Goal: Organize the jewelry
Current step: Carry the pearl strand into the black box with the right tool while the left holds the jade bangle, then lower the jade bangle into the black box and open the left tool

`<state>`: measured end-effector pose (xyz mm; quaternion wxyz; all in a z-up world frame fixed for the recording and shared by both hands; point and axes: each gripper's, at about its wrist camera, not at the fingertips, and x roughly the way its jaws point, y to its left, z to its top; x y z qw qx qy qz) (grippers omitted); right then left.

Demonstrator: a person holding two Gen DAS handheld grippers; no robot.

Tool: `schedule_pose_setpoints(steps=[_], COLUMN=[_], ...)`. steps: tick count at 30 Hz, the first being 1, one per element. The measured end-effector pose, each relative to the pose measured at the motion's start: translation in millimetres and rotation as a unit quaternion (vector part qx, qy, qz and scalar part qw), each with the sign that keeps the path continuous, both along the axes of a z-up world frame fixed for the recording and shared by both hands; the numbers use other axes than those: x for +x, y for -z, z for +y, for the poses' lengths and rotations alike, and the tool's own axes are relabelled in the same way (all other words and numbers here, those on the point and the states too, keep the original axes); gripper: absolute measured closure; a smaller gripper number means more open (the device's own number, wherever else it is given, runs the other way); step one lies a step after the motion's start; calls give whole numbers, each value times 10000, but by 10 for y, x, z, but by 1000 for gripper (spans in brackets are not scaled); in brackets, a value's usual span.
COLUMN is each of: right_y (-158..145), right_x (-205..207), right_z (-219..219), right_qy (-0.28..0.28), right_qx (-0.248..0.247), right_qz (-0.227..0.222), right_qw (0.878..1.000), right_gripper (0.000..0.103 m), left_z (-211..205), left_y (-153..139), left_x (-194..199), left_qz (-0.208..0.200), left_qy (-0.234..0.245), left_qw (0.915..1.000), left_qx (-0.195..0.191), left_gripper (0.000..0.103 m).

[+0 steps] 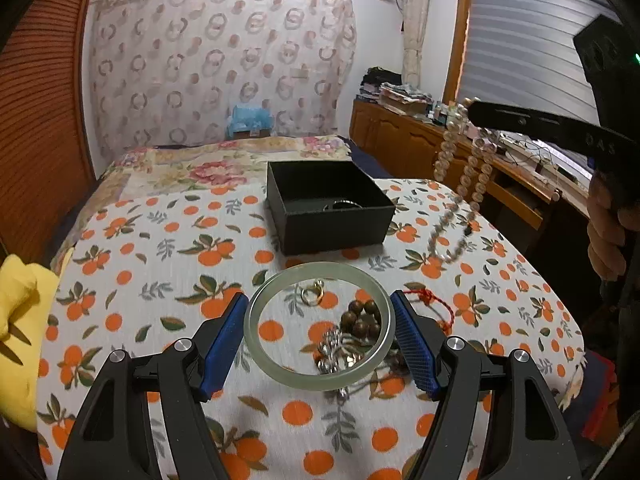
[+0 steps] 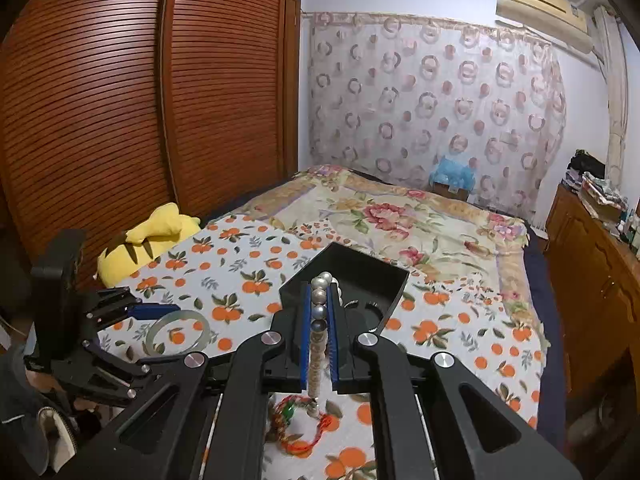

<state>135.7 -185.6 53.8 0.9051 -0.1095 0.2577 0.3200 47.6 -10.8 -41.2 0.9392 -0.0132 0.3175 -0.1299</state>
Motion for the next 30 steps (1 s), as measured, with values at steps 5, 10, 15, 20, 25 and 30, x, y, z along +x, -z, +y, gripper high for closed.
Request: schedule_pose_setpoints(steps=[5, 10, 15, 20, 25, 30], right_y=[-73, -134, -99, 36, 241, 499], right_x=[212, 514, 845, 1207, 1534, 1671], right_z=[106, 218, 314, 413, 399, 350], right_qy=[34, 119, 190, 310, 487, 604], right_qx=[-147, -219, -195, -306, -259, -118], right_qz=[-96, -165, -155, -106, 87, 359], right_qw=[9998, 9996, 9995, 9990, 9984, 9975], right_gripper=[94, 95, 94, 94, 94, 94], left_z=[-32, -47, -47, -48, -101, -141], left_y=[-63, -101, -144, -183, -213, -231], left_x=[129, 295, 493, 667, 832, 952], left_qz=[-117, -188, -214, -191, -167, -161], left_qy=[63, 43, -5, -19, 5, 16], left_qw=[9999, 9997, 9996, 9995, 9993, 9991], left_qx=[76, 144, 196, 232, 328, 396], left_gripper=[34, 34, 34, 34, 34, 34])
